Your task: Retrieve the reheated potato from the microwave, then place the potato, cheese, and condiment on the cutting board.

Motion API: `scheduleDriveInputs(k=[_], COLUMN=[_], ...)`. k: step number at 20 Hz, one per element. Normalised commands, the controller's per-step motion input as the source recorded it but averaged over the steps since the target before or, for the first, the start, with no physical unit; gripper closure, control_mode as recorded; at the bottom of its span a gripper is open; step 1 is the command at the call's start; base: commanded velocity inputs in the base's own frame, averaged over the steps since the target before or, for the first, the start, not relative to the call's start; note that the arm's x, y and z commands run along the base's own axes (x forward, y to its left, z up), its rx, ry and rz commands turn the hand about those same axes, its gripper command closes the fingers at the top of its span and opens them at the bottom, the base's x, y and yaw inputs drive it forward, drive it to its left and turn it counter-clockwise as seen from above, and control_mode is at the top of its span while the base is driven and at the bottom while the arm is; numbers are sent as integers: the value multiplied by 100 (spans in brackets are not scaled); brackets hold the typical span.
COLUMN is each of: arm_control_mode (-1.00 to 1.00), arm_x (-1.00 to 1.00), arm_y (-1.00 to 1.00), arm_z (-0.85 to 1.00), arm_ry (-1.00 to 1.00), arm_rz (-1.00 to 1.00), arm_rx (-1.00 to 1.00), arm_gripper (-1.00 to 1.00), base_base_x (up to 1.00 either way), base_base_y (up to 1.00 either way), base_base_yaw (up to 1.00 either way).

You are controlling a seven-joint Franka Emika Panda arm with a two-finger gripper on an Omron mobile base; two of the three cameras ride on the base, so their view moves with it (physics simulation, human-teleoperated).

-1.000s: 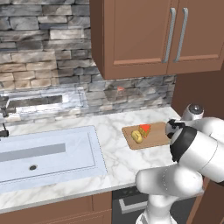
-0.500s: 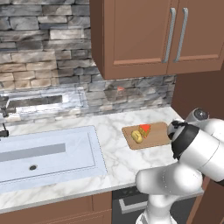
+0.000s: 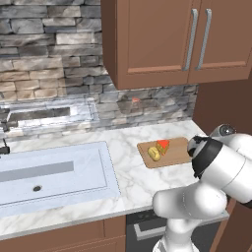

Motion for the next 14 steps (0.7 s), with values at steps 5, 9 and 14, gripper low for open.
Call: scheduleDriveInputs(k=[5, 9, 14], arm_control_mode=[-100, -100, -100], arm_x=[0, 4, 3], arm_y=[-10, -2, -2], arm_z=[0, 0, 0], arm_ry=[-3, -3, -1], arm_rz=[4, 5, 8], arm_rx=[0, -1, 0], arm_gripper=[100, 100, 100], base_base_x=[0, 0, 0], base_base_y=[0, 0, 0], base_base_yaw=[0, 0, 0])
